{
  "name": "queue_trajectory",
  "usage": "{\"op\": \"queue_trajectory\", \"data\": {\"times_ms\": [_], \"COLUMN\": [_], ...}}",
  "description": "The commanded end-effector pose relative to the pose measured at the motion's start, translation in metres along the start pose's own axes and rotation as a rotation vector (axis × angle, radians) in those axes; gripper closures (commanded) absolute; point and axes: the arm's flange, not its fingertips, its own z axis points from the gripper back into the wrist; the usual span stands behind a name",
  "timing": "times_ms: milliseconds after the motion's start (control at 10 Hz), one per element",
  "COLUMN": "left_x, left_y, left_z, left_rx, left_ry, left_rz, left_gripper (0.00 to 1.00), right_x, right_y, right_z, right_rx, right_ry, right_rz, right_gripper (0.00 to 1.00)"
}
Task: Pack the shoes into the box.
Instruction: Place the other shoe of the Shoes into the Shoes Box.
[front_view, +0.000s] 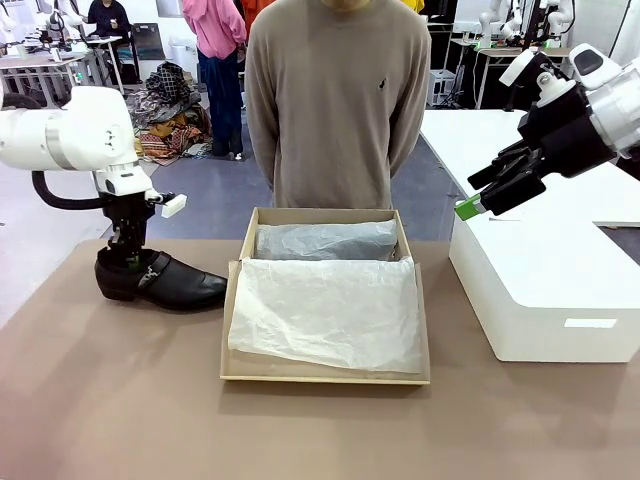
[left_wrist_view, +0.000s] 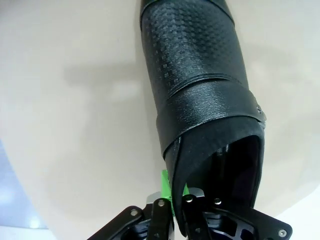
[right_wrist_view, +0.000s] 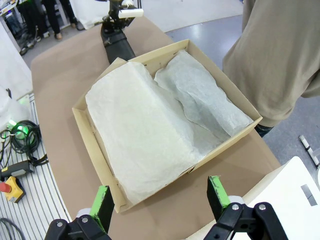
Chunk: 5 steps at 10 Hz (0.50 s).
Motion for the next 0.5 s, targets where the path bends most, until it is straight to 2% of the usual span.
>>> {"op": "queue_trajectory", "data": {"times_ms": [0, 100, 200, 400], "left_x": [-0.013, -0.019, -0.028, -0.05], "left_y": [-0.015, -0.018, -0.024, -0.047], "left_z": [0.021, 0.031, 0.044, 0.07], "left_rx": [0.037, 0.04, 0.012, -0.027], "left_ry": [0.005, 0.005, -0.013, -0.132], "left_rz": [0.057, 0.104, 0.212, 0.483], "left_gripper": [1.0, 1.0, 1.0, 1.0], "right_x": [0.0, 0.0, 0.0, 0.0], "right_y": [-0.002, -0.002, -0.002, -0.002], "right_z": [-0.001, -0.001, -0.001, -0.001], "right_rx": [0.015, 0.015, 0.015, 0.015], "right_ry": [-0.021, -0.021, -0.021, -0.021], "right_rz": [0.01, 0.01, 0.01, 0.01], "right_gripper": [0.0, 0.0, 0.0, 0.0]}}
